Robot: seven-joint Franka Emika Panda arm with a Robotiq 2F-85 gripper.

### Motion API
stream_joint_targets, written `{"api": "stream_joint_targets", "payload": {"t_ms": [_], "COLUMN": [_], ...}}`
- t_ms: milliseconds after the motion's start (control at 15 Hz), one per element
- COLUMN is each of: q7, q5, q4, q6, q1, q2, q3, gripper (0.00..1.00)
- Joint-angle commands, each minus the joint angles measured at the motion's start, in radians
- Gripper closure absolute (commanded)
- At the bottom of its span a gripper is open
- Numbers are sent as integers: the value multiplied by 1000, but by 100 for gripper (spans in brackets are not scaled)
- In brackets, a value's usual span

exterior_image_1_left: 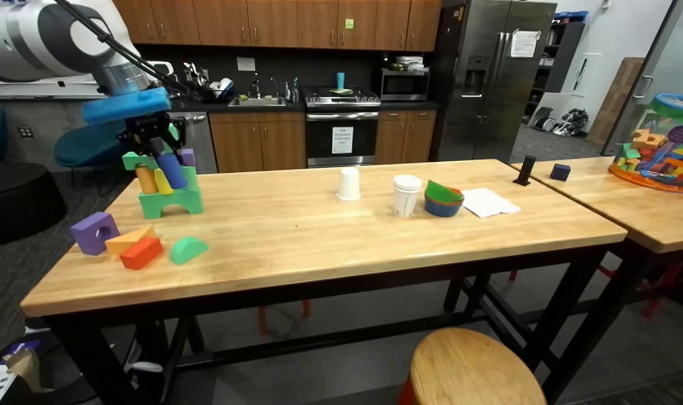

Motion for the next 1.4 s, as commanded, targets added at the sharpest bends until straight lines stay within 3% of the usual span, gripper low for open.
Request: {"api": "stream_joint_targets", "payload": {"t_ms": [0, 400, 467, 533, 800, 867, 1133, 1333], "q7": [-168, -554, -437, -453, -445, -445, -187, -306], "q5": [-18, 158, 103, 113, 112, 112, 23, 65], "q4": [-25, -47, -26, -27, -27, -27, -65, -88], "q6": [60, 142, 120, 121, 121, 121, 142, 121], "q1": [13, 46, 31, 33, 32, 32, -3, 12], "q2": [-30, -36, -12, -12, -9, -9, -5, -18], "q3": [-14, -24, -11, -11, -12, -12, -16, -26], "gripper": [86, 86, 86, 61, 61, 86, 86, 86]}}
